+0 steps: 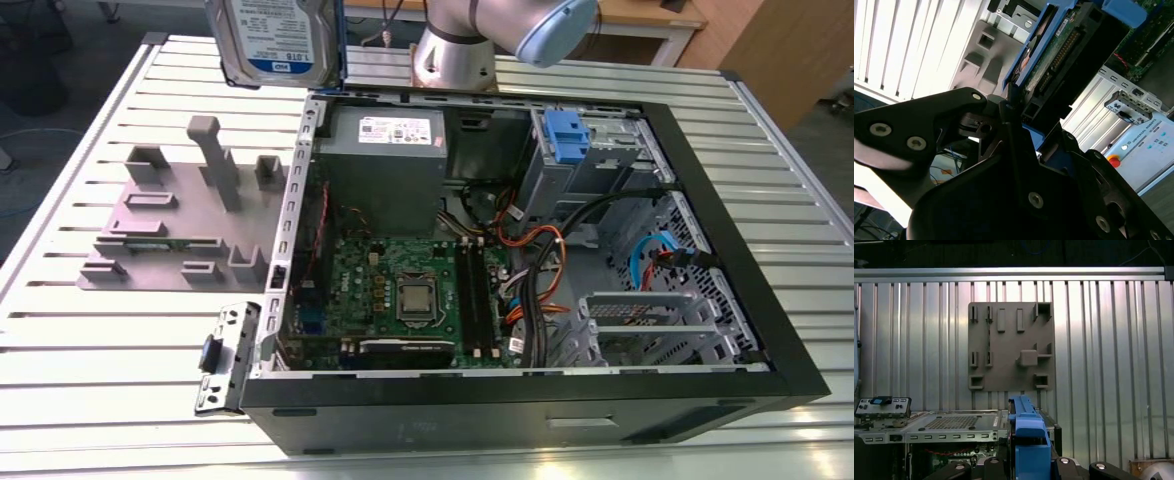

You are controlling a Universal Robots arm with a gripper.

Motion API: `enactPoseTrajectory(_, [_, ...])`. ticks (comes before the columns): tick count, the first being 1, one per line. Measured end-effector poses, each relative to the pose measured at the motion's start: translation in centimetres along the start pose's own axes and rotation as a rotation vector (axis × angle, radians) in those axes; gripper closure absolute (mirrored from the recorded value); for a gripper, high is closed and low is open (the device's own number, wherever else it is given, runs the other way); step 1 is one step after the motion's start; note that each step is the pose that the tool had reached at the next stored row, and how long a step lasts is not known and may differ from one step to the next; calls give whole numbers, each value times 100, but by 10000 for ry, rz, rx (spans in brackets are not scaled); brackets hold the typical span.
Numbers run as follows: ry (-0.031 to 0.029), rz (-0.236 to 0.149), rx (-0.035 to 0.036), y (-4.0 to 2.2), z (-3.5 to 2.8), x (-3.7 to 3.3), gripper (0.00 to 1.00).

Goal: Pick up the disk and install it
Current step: 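Pick up the disk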

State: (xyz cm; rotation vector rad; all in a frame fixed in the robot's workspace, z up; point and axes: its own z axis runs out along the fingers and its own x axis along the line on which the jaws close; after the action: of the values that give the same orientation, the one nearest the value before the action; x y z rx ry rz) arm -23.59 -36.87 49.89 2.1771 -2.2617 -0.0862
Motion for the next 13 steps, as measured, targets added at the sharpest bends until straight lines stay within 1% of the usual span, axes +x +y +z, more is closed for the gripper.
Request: enactPoseTrajectory(13, [0,0,0,-4,1,28,64])
